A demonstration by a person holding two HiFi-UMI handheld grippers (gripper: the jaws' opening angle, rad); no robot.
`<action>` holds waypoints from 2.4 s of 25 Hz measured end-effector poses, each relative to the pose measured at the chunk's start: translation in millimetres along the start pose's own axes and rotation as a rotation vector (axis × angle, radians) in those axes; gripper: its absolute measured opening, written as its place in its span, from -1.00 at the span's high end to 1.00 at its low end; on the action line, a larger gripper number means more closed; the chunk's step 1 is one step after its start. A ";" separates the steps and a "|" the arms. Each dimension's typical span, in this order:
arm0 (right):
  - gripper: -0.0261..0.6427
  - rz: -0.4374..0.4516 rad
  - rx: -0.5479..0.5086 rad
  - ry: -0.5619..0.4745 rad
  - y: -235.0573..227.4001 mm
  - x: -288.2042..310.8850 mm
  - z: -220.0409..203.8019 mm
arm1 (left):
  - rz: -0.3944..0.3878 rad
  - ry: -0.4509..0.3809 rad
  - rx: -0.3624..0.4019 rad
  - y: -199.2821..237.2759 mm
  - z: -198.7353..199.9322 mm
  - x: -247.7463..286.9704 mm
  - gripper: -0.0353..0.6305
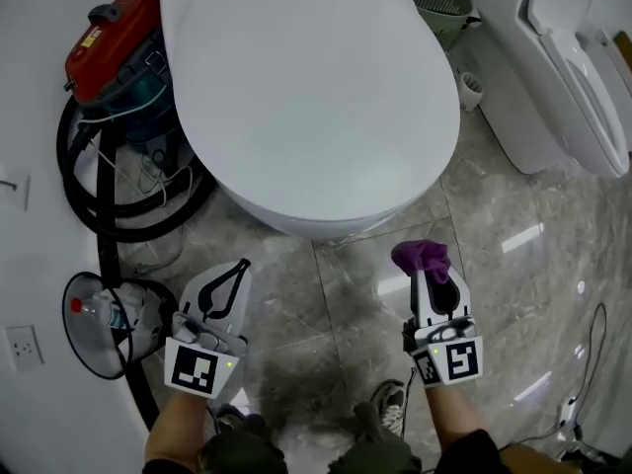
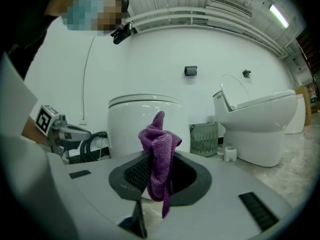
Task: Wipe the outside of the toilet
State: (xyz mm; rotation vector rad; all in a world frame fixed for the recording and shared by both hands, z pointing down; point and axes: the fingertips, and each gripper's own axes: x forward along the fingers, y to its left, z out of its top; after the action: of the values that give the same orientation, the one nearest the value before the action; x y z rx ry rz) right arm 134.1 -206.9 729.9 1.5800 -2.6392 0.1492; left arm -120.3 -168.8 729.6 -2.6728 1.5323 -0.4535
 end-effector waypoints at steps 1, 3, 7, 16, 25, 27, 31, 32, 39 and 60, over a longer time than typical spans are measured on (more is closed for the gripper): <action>0.69 -0.001 0.019 0.008 2.9 -3.8 7.4 | 0.000 0.006 0.003 2.4 4.9 -2.7 0.88; 0.69 -0.010 0.048 0.026 8.0 -10.5 22.6 | -0.002 0.017 0.011 7.3 16.9 -8.9 0.88; 0.69 -0.040 0.069 0.056 22.0 -26.6 60.9 | -0.006 0.009 0.005 18.1 54.4 -28.4 0.88; 0.69 -0.075 0.070 0.093 56.4 -63.9 189.8 | -0.042 0.024 -0.050 25.7 165.1 -82.4 0.88; 0.69 -0.044 0.057 0.090 79.9 -83.0 327.0 | -0.021 -0.007 -0.090 38.2 294.8 -107.6 0.88; 0.69 -0.038 0.055 0.082 85.6 -86.2 354.8 | -0.013 -0.022 -0.104 38.9 322.6 -113.8 0.88; 0.69 -0.024 0.056 0.064 100.0 -89.7 402.8 | -0.032 -0.022 -0.099 35.1 370.6 -131.2 0.88; 0.69 -0.023 0.065 0.063 103.8 -91.2 413.2 | -0.036 -0.022 -0.099 34.2 381.9 -137.0 0.88; 0.69 -0.031 0.149 0.047 116.1 -105.6 477.3 | -0.022 -0.011 -0.168 33.0 445.4 -168.0 0.88; 0.69 -0.141 0.116 0.057 158.3 -183.3 621.8 | -0.129 -0.041 -0.144 30.5 596.3 -272.0 0.88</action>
State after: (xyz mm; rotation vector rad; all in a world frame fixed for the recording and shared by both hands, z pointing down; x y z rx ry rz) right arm 79.0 -43.4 85.2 1.7618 -2.5081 0.3394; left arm -117.5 -25.1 89.4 -2.8824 1.4395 -0.3010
